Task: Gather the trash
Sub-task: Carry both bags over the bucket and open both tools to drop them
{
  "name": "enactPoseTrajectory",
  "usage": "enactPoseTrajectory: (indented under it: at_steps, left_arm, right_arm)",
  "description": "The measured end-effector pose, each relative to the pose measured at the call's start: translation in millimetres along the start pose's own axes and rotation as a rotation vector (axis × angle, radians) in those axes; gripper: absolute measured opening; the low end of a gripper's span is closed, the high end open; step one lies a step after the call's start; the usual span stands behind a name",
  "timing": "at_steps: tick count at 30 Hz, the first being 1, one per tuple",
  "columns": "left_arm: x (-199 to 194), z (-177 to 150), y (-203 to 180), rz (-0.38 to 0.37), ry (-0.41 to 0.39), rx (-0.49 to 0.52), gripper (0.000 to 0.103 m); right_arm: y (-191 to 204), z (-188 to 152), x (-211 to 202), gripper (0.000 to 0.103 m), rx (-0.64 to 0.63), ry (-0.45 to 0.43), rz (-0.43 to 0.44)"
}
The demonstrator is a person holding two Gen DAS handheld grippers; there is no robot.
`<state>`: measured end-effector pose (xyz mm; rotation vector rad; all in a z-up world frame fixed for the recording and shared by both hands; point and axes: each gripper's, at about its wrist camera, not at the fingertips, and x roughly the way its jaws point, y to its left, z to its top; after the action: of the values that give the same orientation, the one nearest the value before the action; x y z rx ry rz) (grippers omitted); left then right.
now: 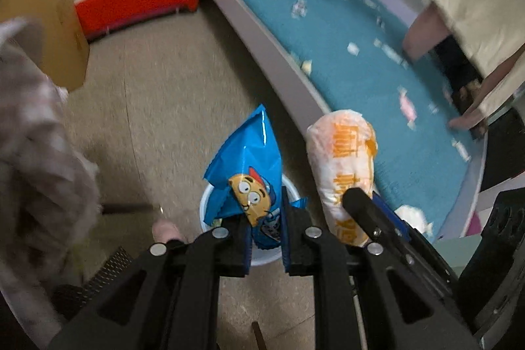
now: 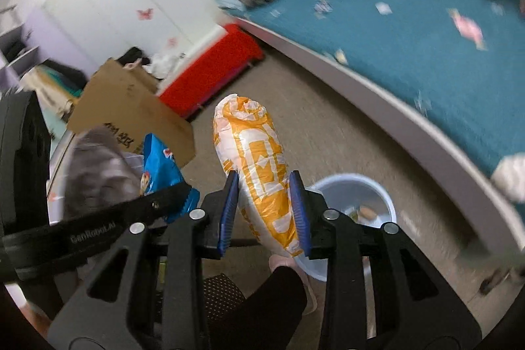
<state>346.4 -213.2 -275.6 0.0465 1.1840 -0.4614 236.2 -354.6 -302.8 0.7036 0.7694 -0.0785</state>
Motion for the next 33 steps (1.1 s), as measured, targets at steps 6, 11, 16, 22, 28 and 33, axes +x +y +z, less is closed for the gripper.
enactPoseTrajectory:
  at_steps: [6,11,16,22,28,33]
  left_arm:
    - [78,-18,23,0.034,0.113,-0.037,0.013]
    - [121,-27,38,0.044,0.198,-0.055,0.014]
    - [142,-35,39,0.045,0.258,-0.043,0.014]
    - [156,-39,35,0.037,0.295,-0.033,0.015]
    - [154,-37,27,0.019,0.294,-0.026,0.016]
    - [138,-30,14,-0.001,0.268,-0.007,0.021]
  right_arm:
    - [-51,-20,58,0.058,0.118,0.058,-0.018]
    - [-78,-40,91,0.059,0.180,0.135,-0.058]
    - [-86,-47,96,0.059,0.206,0.151,-0.070]
    - [-90,-45,89,0.062,0.212,0.137,-0.089]
    - [-90,-40,72,0.064,0.223,0.088,-0.106]
    - [-86,-36,56,0.066,0.228,0.043,-0.098]
